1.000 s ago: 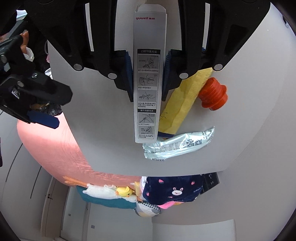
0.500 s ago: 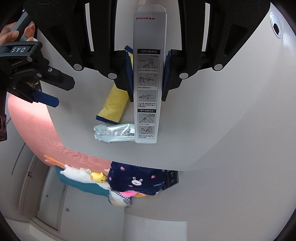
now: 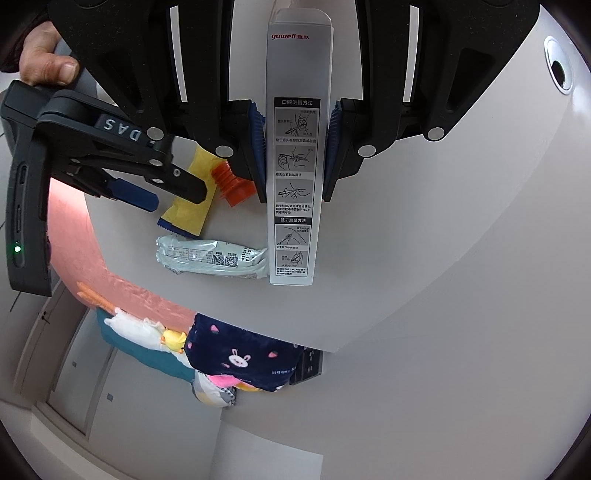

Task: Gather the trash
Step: 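Grasp the long white box with the left tool while the right tool grasps the yellow wrapper, then carry the white box and yellow wrapper in both tools over the trash bag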

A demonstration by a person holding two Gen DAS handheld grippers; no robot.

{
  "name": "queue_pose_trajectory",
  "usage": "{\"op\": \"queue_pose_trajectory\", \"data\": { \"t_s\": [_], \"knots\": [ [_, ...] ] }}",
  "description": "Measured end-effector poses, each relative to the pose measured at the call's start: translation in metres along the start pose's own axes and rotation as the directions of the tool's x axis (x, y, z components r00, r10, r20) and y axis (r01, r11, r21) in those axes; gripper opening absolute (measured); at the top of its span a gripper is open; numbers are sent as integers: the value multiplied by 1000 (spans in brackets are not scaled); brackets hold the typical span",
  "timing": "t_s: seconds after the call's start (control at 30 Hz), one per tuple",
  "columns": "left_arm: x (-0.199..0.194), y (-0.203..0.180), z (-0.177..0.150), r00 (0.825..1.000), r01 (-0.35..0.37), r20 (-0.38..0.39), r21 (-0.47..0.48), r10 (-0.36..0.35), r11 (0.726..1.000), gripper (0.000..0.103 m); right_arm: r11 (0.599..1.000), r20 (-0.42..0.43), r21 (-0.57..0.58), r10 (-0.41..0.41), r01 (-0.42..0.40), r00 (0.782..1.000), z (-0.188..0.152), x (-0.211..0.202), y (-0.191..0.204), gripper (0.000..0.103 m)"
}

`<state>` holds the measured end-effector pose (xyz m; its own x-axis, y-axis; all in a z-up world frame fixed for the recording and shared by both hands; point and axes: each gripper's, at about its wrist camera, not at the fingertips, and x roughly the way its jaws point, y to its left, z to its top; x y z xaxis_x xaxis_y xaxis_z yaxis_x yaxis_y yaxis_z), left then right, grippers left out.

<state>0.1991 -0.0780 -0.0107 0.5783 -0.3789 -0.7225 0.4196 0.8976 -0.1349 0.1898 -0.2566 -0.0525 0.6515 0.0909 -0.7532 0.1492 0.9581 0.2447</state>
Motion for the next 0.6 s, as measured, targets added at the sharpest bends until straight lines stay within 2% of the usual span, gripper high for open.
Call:
{"op": "queue_pose_trajectory", "data": {
  "t_s": [0.2, 0.23, 0.27, 0.33, 0.37, 0.43, 0.6],
  "knots": [
    [-2, 10, -1, 999, -11, 36, -27, 12, 1000, 27, 998, -26, -32, -53, 52, 998, -2, 14, 9, 70],
    [-2, 12, -1, 999, -9, 36, -37, 10, 999, 27, 998, -25, -42, -55, 54, 998, -3, 15, 10, 63],
    [-2, 14, -1, 999, -11, 34, -49, 12, 999, 27, 998, -27, -54, -42, 41, 999, -3, 15, 12, 47],
    [-2, 17, -1, 1000, -10, 29, -70, 12, 997, 27, 998, -43, -63, 13, -16, 999, -5, 14, 12, 30],
    [-2, 18, -1, 1000, -3, 26, -79, 5, 997, 27, 997, -39, -72, 28, -31, 999, -6, 11, 12, 25],
    [-3, 19, -1, 1000, 17, 23, -89, -15, 996, 27, 995, -29, -74, 58, -60, 998, -8, 5, 12, 21],
    [-4, 10, -1, 999, 33, 29, -65, -31, 997, 27, 992, -12, -71, 106, -107, 994, -17, -13, 3, 19]
  ]
}}
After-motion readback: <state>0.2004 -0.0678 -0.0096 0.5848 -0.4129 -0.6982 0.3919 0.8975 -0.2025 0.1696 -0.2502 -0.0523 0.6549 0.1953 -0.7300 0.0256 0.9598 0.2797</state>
